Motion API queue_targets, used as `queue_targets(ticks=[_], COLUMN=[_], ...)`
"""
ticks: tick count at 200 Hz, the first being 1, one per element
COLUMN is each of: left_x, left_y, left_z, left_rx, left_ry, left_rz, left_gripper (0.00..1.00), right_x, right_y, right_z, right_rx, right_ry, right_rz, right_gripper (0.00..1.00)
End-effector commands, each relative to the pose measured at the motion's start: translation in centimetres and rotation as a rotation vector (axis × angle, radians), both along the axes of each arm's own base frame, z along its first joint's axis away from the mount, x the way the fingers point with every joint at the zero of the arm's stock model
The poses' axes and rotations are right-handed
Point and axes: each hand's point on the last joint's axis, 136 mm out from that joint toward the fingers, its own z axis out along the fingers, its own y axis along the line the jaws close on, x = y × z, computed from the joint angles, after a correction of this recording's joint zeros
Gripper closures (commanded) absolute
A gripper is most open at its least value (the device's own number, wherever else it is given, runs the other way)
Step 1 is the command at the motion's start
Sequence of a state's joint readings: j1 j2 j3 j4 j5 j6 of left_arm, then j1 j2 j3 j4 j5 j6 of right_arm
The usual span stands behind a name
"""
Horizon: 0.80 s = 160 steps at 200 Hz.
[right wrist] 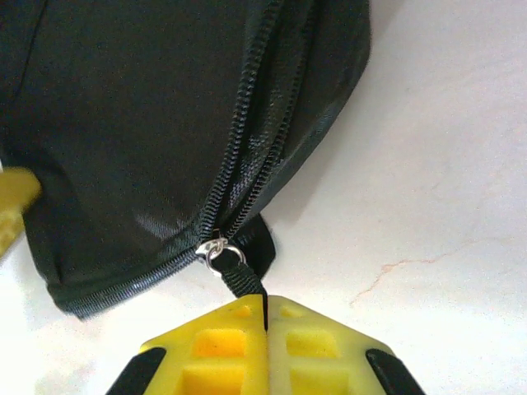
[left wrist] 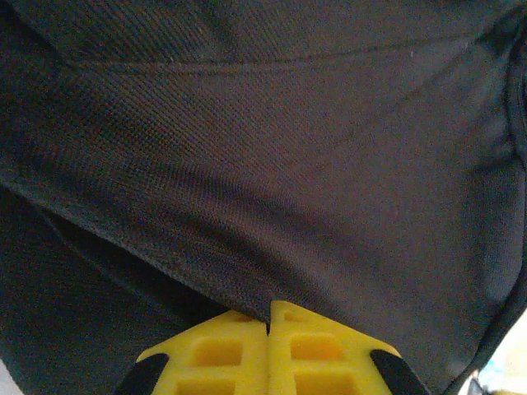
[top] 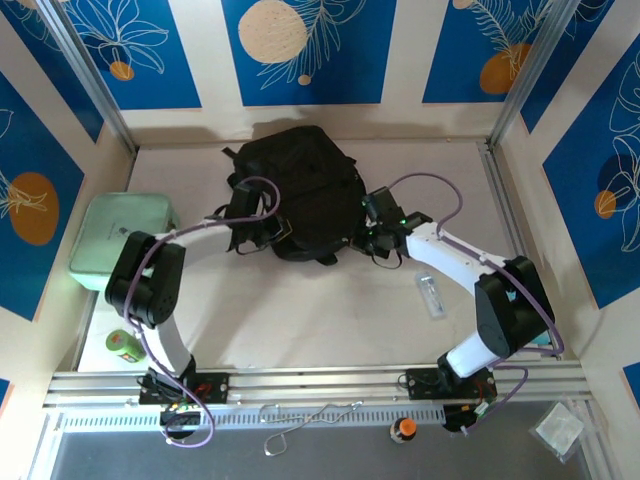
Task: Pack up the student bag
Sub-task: Zip the student bag at the top-center of the table.
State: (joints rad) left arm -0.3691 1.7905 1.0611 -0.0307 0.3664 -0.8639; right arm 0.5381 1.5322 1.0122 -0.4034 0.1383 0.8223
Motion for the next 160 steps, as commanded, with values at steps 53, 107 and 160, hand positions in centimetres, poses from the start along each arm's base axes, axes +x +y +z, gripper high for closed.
queue_targets(ticks=[53,107,160], left_x=[2.1,-4.5,-6.9], left_y=[10.4,12.5,7.0], left_z=[1.2,3.3,3.4], left_rx=[0.265,0.208,-0.149], left_ry=[-0.036,0.002,0.051], left_rz=[0.125,0.218,0.239], left_gripper=[0.7,0.38,0.34], right_x=[-4.5,-3.6,-3.9], right_y=[11.7,15.5,14.4], right_z=[0.1,0.4,0.1], right_rx=[0.209,0.297,0.264], right_ry=[0.02,0.029,0.027], right_rz=[0.308,0.331,0.316], right_gripper=[1.0,1.0,1.0])
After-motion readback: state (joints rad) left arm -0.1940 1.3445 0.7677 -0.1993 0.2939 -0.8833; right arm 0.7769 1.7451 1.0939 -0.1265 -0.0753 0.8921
